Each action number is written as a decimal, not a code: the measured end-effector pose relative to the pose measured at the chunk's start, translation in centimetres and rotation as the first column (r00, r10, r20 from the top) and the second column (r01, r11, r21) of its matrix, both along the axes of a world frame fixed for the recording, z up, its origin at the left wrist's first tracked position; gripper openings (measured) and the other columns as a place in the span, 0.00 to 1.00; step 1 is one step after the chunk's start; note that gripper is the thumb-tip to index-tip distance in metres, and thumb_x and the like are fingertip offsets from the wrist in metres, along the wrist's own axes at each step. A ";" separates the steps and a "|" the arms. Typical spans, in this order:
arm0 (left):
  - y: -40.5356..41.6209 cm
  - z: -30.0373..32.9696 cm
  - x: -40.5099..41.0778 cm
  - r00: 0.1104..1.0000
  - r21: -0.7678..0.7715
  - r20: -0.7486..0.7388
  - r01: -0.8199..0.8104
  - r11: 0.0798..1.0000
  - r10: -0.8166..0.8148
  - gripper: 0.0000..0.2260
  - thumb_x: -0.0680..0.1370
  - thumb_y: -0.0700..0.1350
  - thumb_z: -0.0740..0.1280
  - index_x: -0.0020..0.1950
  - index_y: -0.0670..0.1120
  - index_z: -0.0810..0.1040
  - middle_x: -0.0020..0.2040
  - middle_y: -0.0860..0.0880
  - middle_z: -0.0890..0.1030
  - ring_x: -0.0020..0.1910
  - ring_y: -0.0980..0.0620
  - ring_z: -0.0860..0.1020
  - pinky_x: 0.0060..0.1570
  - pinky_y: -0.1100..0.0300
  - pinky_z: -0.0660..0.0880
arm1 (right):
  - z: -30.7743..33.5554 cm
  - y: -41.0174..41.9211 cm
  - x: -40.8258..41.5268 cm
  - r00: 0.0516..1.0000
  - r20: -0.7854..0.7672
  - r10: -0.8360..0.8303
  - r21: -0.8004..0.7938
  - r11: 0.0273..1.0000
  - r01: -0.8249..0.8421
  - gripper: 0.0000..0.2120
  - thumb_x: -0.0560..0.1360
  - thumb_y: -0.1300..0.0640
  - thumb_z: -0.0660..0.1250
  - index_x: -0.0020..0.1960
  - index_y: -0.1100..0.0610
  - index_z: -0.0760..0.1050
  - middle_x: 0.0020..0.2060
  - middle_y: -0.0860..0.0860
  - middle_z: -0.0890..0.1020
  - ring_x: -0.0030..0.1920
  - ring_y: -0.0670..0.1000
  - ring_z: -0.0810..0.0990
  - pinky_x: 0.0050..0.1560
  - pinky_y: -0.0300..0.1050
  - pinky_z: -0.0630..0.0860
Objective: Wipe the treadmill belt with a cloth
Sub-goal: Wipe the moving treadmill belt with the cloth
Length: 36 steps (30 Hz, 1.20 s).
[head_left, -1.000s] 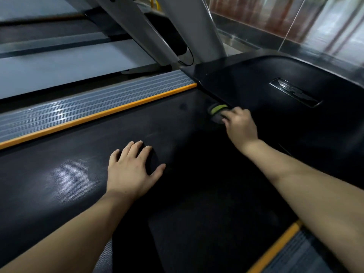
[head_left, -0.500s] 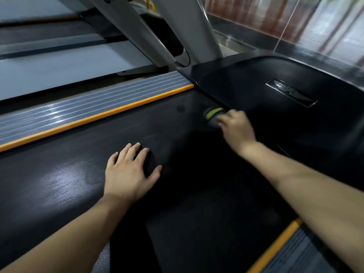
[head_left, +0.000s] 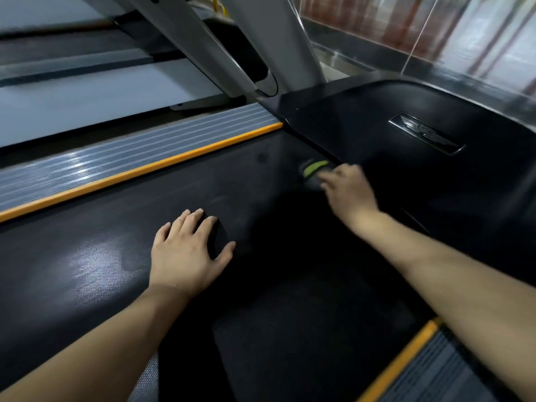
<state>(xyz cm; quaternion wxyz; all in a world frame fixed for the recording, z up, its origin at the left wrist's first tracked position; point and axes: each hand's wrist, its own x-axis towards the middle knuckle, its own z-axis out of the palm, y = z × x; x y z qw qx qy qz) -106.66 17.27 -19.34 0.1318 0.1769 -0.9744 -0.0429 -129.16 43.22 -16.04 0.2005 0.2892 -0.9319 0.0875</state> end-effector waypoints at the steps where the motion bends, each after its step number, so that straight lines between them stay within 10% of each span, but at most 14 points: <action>1: 0.0 0.0 0.0 1.000 0.000 -0.001 0.002 1.000 -0.002 0.30 0.74 0.71 0.56 0.68 0.54 0.75 0.72 0.50 0.74 0.76 0.48 0.66 0.73 0.44 0.64 | 0.3 1.2 -1.0 0.996 0.016 -0.093 -0.047 0.994 0.094 0.11 0.78 0.53 0.64 0.57 0.51 0.81 0.48 0.60 0.79 0.50 0.65 0.76 0.52 0.52 0.75; 5: -0.1 0.0 0.0 1.000 -0.002 0.003 0.005 1.000 -0.005 0.31 0.74 0.71 0.55 0.69 0.55 0.74 0.73 0.51 0.73 0.76 0.49 0.65 0.73 0.44 0.63 | 1.5 -1.6 2.9 0.985 0.119 -0.127 -0.074 0.988 0.136 0.11 0.76 0.53 0.69 0.57 0.52 0.83 0.47 0.60 0.80 0.48 0.65 0.79 0.50 0.52 0.77; 11: 0.0 0.0 0.1 1.000 -0.012 0.001 0.005 1.000 -0.005 0.32 0.74 0.72 0.53 0.70 0.55 0.73 0.74 0.51 0.71 0.77 0.50 0.64 0.74 0.45 0.62 | 0.3 -5.8 10.5 0.929 0.087 0.361 -0.087 0.931 -0.354 0.11 0.74 0.52 0.69 0.54 0.53 0.82 0.44 0.56 0.79 0.45 0.60 0.79 0.43 0.51 0.79; 19: 0.1 0.0 -0.1 1.000 -0.005 -0.014 0.006 1.000 -0.006 0.30 0.74 0.72 0.55 0.69 0.56 0.74 0.73 0.51 0.73 0.76 0.49 0.65 0.73 0.45 0.63 | 1.5 0.3 2.4 0.989 0.061 -0.137 -0.062 0.988 0.140 0.11 0.77 0.51 0.67 0.58 0.52 0.80 0.48 0.59 0.79 0.49 0.62 0.79 0.46 0.52 0.78; 27: 0.0 0.2 0.3 0.999 -0.032 -0.030 0.019 0.999 -0.020 0.27 0.75 0.70 0.57 0.64 0.56 0.78 0.67 0.53 0.75 0.70 0.49 0.70 0.68 0.47 0.66 | -0.4 -6.0 11.6 0.933 0.060 0.355 -0.146 0.927 -0.344 0.11 0.75 0.52 0.69 0.56 0.50 0.82 0.44 0.55 0.77 0.46 0.60 0.77 0.39 0.48 0.77; 36: 0.1 0.1 -0.2 0.996 -0.020 -0.064 0.056 0.998 -0.057 0.26 0.76 0.68 0.58 0.64 0.54 0.79 0.67 0.53 0.77 0.69 0.49 0.71 0.67 0.48 0.67 | 1.2 1.3 1.9 0.985 0.083 -0.151 -0.059 0.986 0.156 0.09 0.77 0.56 0.66 0.54 0.54 0.83 0.54 0.57 0.79 0.53 0.61 0.79 0.50 0.48 0.75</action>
